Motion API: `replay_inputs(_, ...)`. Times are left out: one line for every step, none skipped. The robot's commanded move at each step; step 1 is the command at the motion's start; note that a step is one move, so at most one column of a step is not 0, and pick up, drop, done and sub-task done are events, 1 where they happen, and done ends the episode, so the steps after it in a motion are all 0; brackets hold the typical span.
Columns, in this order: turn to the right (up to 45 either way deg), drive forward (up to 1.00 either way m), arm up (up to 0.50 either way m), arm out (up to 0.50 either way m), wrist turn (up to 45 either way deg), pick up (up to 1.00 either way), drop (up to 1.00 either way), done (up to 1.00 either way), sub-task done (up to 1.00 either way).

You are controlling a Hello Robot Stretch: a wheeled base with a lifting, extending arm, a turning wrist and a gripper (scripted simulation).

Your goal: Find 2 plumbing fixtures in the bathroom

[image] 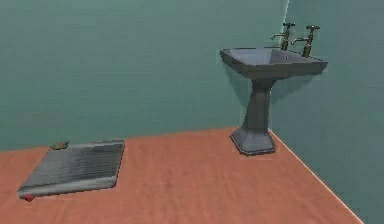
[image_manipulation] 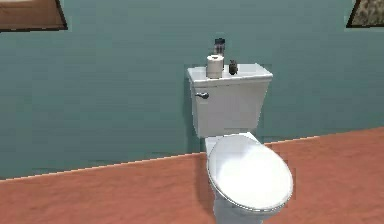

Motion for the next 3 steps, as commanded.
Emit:
replay_inputs(-3.0, 0.0, 0.0, 0.0, 0.0, 0.0, 0.0, 0.0, 0.0)
replay_inputs(0.0, 1.0, 0.0, 0.0, 0.0, 0.0, 0.0, 0.0, 0.0)
replay_inputs(-15.0, 0.0, 0.0, 0.0, 0.0, 0.0, 0.0, 0.0, 0.0)
